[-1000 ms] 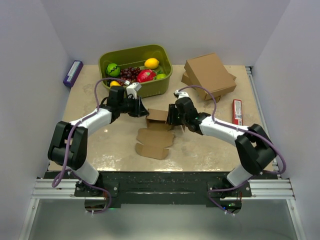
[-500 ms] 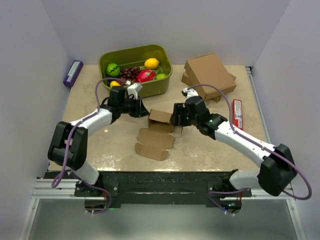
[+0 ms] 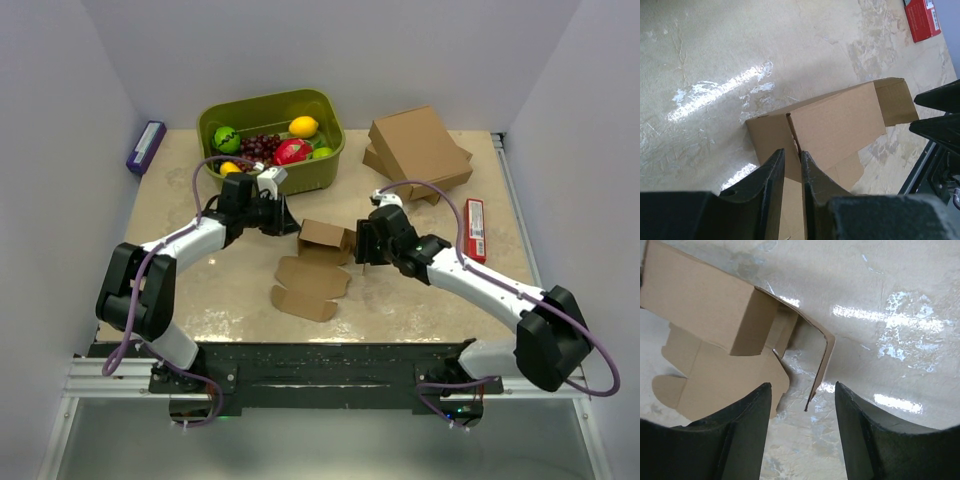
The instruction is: Fold the paper box
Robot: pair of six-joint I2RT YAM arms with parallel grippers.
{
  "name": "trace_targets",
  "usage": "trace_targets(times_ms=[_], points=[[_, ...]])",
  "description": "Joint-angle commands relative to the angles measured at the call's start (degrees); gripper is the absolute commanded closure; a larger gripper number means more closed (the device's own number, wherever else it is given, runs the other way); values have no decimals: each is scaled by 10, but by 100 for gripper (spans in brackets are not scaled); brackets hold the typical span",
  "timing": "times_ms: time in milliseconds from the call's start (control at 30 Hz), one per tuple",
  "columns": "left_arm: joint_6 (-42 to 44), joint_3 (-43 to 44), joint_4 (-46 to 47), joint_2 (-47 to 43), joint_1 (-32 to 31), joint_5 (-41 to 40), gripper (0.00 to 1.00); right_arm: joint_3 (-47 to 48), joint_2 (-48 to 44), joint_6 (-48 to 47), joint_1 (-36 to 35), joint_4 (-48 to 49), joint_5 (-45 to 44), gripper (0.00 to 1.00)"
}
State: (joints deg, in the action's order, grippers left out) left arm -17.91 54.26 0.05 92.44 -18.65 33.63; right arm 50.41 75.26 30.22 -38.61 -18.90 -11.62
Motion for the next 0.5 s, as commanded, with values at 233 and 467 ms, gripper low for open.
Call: trace_targets(times_ms=[233,467], points=[[19,16,-18,-12,-7,-16,76,-19,40,36,-6,32,21,58],[22,16,-21,-11,-10,-22,76,-23,59,33,-9,45,18,74]])
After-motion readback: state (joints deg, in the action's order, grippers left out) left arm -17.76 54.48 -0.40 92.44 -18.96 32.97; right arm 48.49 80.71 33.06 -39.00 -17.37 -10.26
